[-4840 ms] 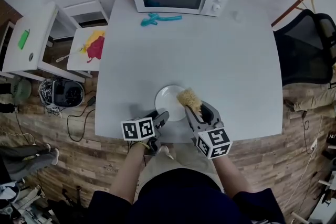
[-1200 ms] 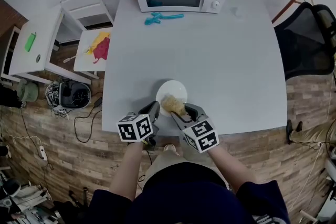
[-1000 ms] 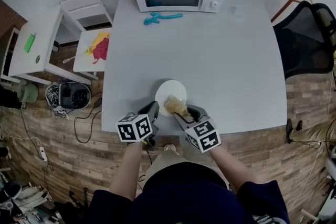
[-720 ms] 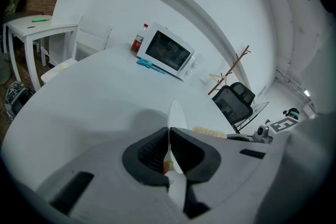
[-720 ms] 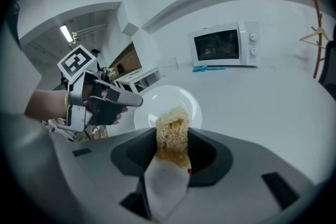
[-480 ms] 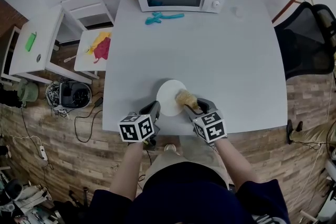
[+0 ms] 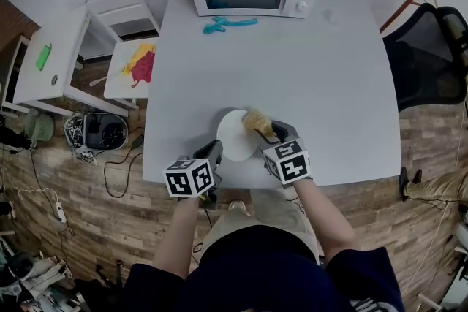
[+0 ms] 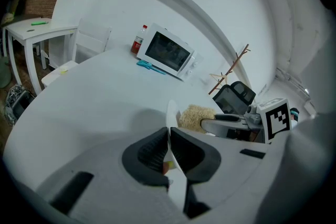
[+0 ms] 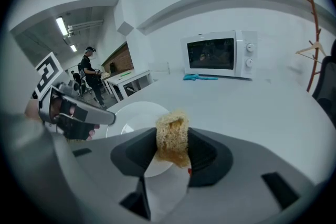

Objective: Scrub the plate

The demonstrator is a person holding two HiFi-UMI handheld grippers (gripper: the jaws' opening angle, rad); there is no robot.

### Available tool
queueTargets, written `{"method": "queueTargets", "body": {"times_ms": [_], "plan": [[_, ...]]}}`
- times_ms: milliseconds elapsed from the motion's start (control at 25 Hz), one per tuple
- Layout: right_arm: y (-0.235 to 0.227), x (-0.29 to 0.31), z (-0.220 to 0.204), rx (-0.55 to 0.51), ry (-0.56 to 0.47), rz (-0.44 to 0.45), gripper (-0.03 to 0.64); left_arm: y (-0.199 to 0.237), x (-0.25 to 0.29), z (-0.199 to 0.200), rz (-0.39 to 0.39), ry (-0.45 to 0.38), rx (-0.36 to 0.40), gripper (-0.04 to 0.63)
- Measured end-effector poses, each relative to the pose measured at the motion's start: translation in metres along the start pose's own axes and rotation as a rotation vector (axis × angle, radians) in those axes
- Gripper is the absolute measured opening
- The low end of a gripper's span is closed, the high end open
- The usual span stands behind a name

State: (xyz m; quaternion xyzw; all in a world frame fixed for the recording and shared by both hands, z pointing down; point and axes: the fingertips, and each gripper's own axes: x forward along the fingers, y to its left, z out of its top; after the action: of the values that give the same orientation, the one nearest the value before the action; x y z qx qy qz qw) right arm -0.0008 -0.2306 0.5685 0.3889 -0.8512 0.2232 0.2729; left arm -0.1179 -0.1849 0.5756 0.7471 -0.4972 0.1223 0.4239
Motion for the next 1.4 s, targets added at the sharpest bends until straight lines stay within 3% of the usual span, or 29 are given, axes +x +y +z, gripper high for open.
{"method": "queueTargets", "body": {"times_ms": [440,880,1400], "plan": [[0.022,0.005,0.027,-0.007,-0.055,0.054,0.170,0.003,0.002,0.000,0.009,0.003,0.000,0.029],[0.047,-0.001,0.014,-0.032,-0.046,0.104,0.170,0.007,0.003,-0.002,0.009,0.009,-0.003,0.029],[0.052,-0.016,-0.005,0.032,-0.056,0.084,0.172,0.026,0.010,-0.017,0.044,0.043,-0.042,0.031]]}}
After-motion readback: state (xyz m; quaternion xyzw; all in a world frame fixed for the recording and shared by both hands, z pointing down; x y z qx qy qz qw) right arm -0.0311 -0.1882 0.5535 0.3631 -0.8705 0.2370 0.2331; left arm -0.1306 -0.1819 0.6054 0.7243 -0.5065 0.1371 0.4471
